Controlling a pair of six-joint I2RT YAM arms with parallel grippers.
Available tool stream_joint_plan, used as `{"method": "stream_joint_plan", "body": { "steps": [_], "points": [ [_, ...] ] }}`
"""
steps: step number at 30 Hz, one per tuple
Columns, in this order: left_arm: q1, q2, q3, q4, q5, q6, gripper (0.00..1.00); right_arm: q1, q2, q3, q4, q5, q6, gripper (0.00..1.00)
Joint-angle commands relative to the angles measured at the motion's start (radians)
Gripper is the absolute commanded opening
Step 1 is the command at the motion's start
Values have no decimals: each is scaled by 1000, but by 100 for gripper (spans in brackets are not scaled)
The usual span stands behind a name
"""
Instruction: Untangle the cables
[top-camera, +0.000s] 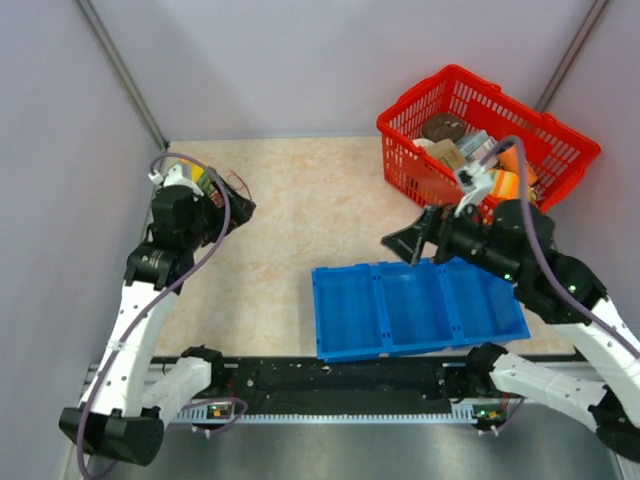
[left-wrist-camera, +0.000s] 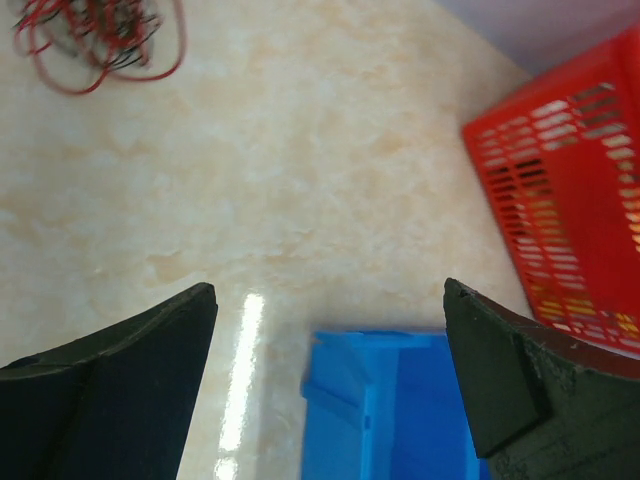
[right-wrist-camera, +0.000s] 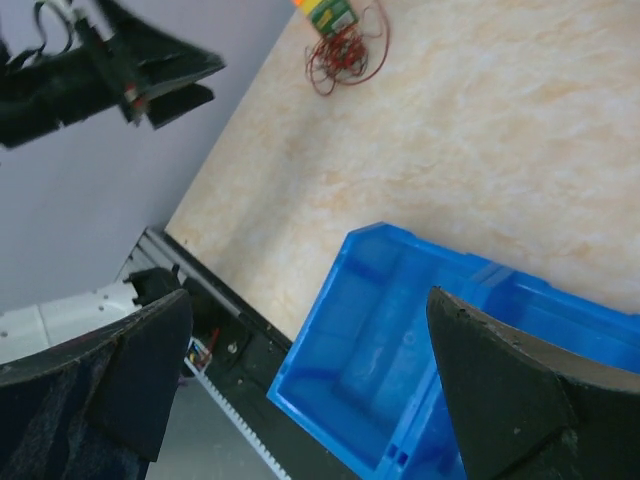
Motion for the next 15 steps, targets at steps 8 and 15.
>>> {"method": "stream_joint_plan", "body": {
  "steps": [8, 15],
  "points": [
    [338, 337, -87, 57, 96, -370, 98, 408, 461, 181, -147, 555, 148, 99],
    [388, 740, 72, 190, 14, -373, 98, 407, 328, 46, -6, 569, 165, 99]
  ]
}}
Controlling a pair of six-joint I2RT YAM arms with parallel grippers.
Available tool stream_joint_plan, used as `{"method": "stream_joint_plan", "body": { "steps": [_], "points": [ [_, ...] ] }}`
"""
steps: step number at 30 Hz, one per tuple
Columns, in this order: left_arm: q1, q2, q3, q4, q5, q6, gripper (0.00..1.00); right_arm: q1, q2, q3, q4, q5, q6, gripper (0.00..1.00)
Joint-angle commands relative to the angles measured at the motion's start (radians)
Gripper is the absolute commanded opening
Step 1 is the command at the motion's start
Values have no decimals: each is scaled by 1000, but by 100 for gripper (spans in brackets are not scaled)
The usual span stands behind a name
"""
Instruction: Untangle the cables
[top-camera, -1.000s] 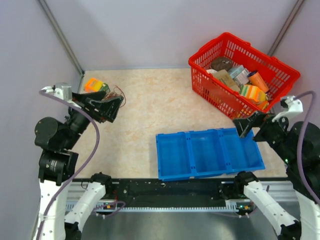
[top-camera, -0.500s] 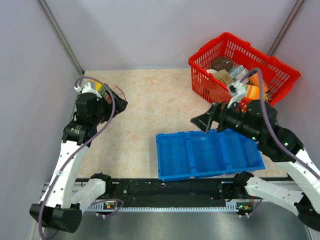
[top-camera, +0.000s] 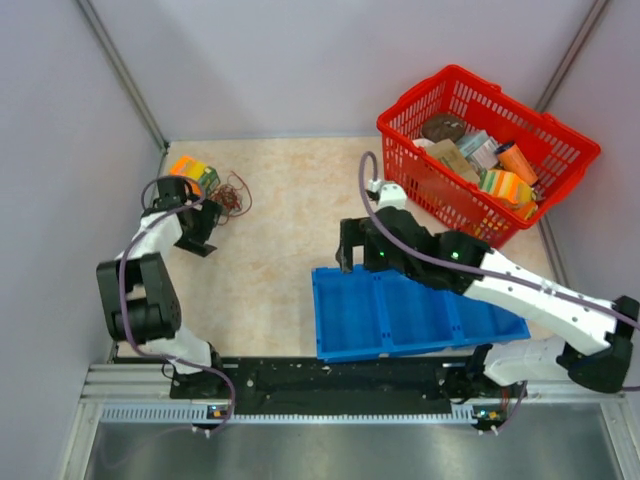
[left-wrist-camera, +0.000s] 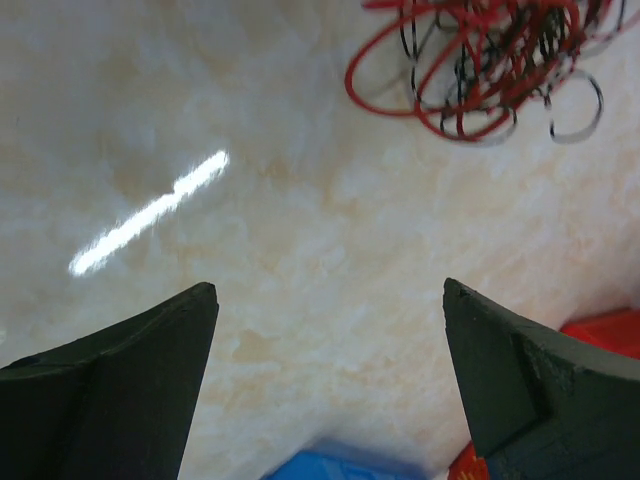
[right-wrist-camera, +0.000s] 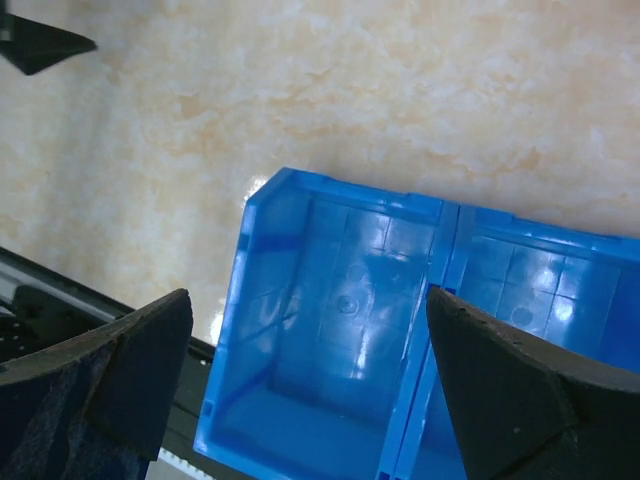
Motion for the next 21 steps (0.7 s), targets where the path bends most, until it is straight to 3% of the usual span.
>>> {"method": "stream_joint_plan", "body": {
  "steps": [1, 5, 10, 11, 13, 18, 21],
  "points": [
    [23, 204, 183, 71, -79, -27, 98, 7, -195, -84, 133, 48, 27, 99],
    [28, 388, 290, 159, -47, 8, 98, 9, -323, -185, 217, 81, 57, 99],
    [32, 438, 245, 348, -42, 25, 95, 7, -375, -213, 242, 112, 12, 99],
    [32, 451, 236, 380, -17, 11, 90, 9, -372, -207, 242, 118, 6, 99],
    [35, 490, 247, 409, 71, -20, 72, 9, -362, -196, 243, 112, -6, 99],
    [32, 453, 187, 478, 221, -32, 6, 9, -221, -146, 175, 66, -75, 99],
    [17, 351, 54, 480, 306, -61, 1, 7, -112, -109, 165, 28, -103, 99]
  ]
}}
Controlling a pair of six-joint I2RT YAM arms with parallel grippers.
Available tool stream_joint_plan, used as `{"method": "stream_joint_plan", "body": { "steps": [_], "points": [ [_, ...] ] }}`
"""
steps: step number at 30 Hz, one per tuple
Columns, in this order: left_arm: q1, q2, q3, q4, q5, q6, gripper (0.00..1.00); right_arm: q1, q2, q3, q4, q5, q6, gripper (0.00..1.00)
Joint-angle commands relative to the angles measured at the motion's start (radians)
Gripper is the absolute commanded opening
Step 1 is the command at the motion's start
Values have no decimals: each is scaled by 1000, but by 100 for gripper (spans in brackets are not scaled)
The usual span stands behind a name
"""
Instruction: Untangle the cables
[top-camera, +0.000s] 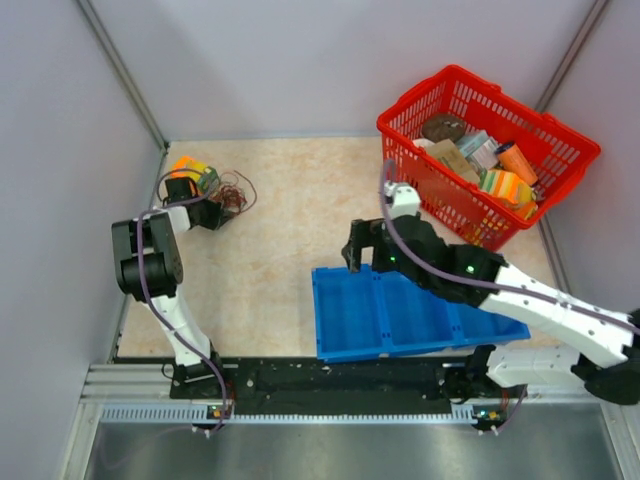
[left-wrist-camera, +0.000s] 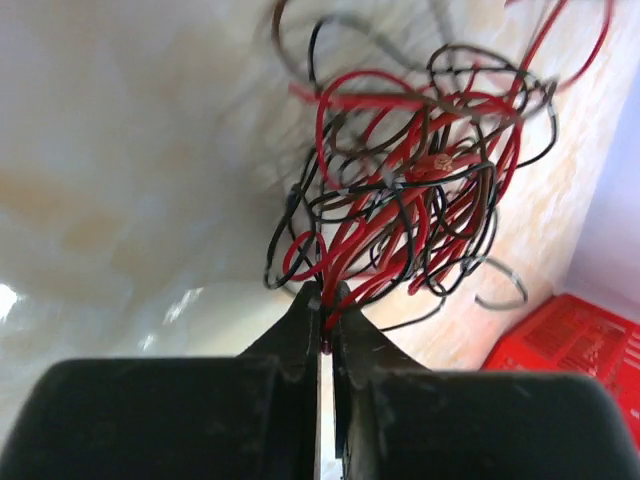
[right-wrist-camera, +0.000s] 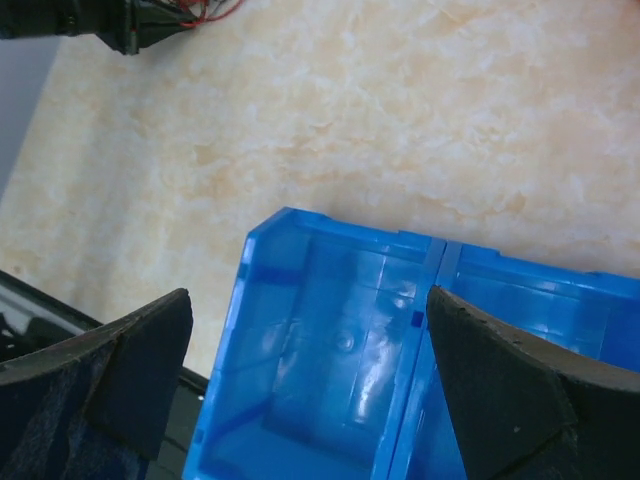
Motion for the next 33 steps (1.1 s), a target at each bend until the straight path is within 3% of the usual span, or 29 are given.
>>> {"method": "stream_joint_plan", "body": {
  "steps": [1, 7, 11, 14, 18, 20, 25, 28, 33],
  "points": [
    [-15, -169, -173, 107, 198, -36, 1, 6, 156, 88, -14, -50, -70, 99],
    [-43, -445, -410, 137, 371, 36, 0, -74, 304, 110, 153, -267, -46, 98],
    [-48, -442, -335, 128, 606, 145, 0, -172, 389, 45, 409, -462, 17, 91],
    [-74, -403, -307, 91, 645, 185, 1, -187, 526, 151, 417, -531, -29, 88],
    [-101, -408, -419, 349, 758, 33, 1, -255, 691, 315, 434, -658, 64, 78],
    [-115, -442, -433, 361, 751, 48, 2, -289, 779, 375, 453, -706, 115, 67],
    [-173, -513, -332, 99, 683, 249, 2, -295, 906, 476, 419, -699, 92, 67],
    [-209, -528, -318, 50, 657, 291, 2, -296, 901, 461, 374, -671, 43, 60],
    [-216, -504, -326, 66, 679, 269, 3, -309, 847, 348, 434, -637, 20, 57]
  ]
}}
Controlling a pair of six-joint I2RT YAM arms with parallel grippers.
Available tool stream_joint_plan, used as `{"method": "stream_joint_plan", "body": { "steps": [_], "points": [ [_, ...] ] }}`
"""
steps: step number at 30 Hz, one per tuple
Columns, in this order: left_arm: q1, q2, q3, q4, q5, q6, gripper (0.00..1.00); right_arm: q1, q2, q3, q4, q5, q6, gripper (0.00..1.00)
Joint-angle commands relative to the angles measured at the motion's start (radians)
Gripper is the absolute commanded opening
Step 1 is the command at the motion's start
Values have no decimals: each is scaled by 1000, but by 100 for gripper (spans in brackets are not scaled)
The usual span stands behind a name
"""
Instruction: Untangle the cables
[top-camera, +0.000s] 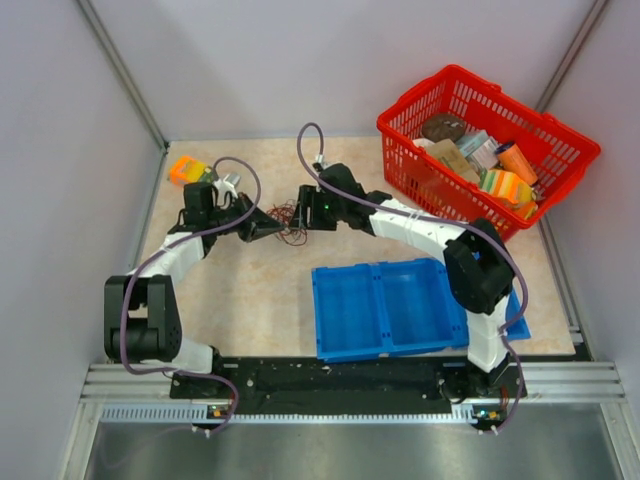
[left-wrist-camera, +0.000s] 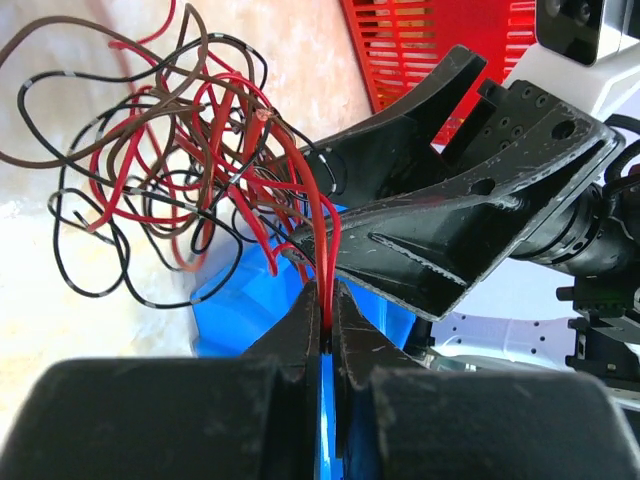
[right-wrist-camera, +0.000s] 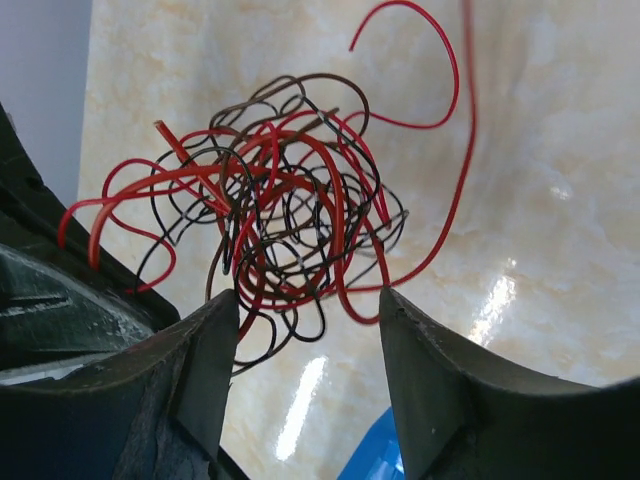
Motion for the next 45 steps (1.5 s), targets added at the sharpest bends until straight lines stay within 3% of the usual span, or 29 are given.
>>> {"method": "stream_joint_plan", "body": {
  "steps": [1, 14, 20, 24, 25, 33, 36, 38, 40, 41, 43, 45],
  "points": [
    [-1, 2, 18, -12, 19, 28, 3, -6, -57, -42, 54, 18, -34, 56],
    [-37, 3, 35, -47, 6, 68, 3, -6, -54, -45, 100, 28, -56, 46],
    [-47, 3, 44, -61, 11, 81, 3, -6, -28, -5, 62, 71, -56, 24],
    [-48, -3, 45, -61, 10, 83, 3, -6, -42, 6, 10, 182, -74, 1],
    [-50, -1, 48, -72, 10, 89, 3, -8, -51, 7, -7, 236, -77, 0],
    [-16, -110, 53, -326, -176, 219, 0, 37, -175, -25, -150, 709, -71, 0],
    [16, -185, 1, -327, -268, 261, 11, 80, -232, -75, -135, 783, -86, 0],
    [16, -204, -8, -336, -276, 279, 18, 97, -255, -111, -54, 664, -149, 0],
    [15, -193, -10, -322, -235, 281, 18, 95, -254, -143, 81, 370, -221, 0],
    [15, -185, -13, -298, -186, 278, 16, 97, -242, -134, 106, 246, -240, 7],
    [15, -165, -22, -264, -115, 269, 13, 109, -234, -148, 135, 162, -229, 30],
    [16, -162, -30, -248, -92, 259, 6, 114, -246, -212, 212, 93, -218, 43]
  ]
}}
